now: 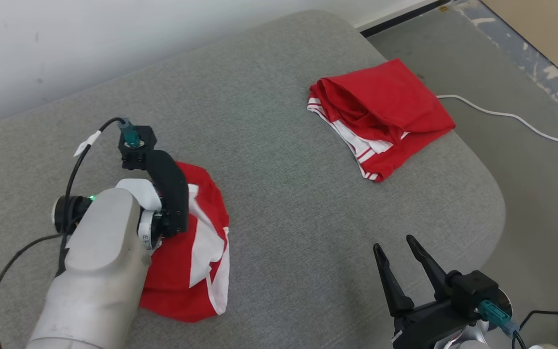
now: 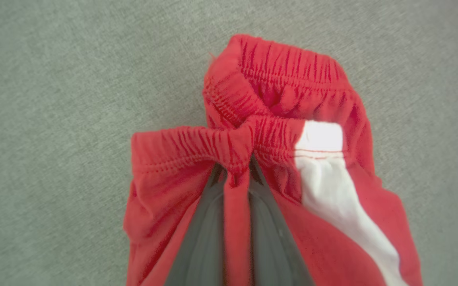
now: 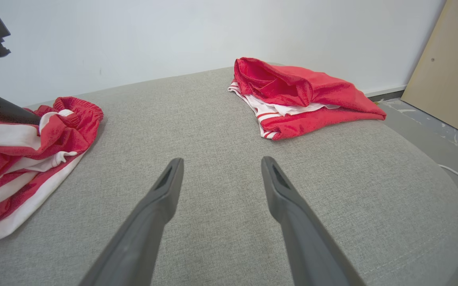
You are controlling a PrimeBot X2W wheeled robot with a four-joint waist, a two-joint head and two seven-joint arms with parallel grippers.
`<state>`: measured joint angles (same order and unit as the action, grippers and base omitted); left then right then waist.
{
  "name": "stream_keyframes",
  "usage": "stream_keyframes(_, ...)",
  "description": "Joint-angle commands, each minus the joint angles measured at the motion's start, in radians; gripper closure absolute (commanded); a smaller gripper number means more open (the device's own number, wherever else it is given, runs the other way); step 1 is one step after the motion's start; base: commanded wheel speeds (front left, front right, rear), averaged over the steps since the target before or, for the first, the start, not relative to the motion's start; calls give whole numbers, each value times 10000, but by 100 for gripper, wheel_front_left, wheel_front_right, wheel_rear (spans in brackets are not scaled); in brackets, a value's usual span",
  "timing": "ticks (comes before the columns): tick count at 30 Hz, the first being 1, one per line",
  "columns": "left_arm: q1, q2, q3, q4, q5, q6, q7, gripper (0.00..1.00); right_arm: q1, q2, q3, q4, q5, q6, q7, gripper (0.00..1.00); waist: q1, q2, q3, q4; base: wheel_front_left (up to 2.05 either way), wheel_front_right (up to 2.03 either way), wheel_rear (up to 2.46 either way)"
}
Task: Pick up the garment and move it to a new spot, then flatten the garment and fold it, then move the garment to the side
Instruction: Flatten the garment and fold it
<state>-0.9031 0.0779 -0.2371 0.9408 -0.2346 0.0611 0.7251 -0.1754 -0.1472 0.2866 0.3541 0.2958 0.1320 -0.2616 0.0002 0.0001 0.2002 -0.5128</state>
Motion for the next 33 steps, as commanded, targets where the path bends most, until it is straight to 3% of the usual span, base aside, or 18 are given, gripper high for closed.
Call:
stream_keyframes(1, 127, -71, 11, -111, -114, -67, -256, 100, -116, -16, 59, -15, 1, -31, -40, 0, -2, -1, -71, 151, 0, 0, 0)
stream_keyframes(6, 16, -268, 94, -791, -1040, -519, -2235, 100, -232, -61, 215, 61, 37, -31, -39, 0, -2, -1, -224, 323, 0, 0, 0)
stream_keyframes(9, -163, -280, -216, -1521, -2481, -951, -3632, 100, -215, -82, 263, 136, 57, -31, -40, 0, -2, -1, -338, 347, 0, 0, 0)
stream_keyframes(12, -341, -276, -785, -2416, -4634, -1131, -5152, 100, -159, -107, 250, 223, 60, -31, -39, 0, -2, -1, -480, 406, 0, 0, 0)
stream_keyframes(15, -504, -261, -1551, -3097, -6522, -962, -6628, 100, -78, -117, 165, 220, 80, -31, -26, 0, -2, -1, -583, 573, 0, 0, 0)
stream_keyframes(19, -185, -249, -2631, -2969, -7793, -542, -7852, 100, 55, -80, 119, 153, 63, -31, -24, 0, -2, -1, -720, 922, 0, 0, 0)
stream_keyframes(29, 1855, -266, -3921, -672, -8862, 106, -9488, 100, 106, -5, 99, 73, -27, -31, -24, 0, -2, -1, -845, 1897, 0, 0, 0)
stream_keyframes(32, 2122, -257, -4150, -27, -8639, 197, -9599, 0, 178, -8, 5, 67, -49, -31, -23, 0, -2, -1, -930, 2167, 0, 0, 0)
stream_keyframes(33, 2186, -204, -4223, 169, -8521, 229, -9645, 0, 208, -6, -20, 70, -63, -31, -24, 0, -2, -1, -984, 2263, 0, 0, 0)
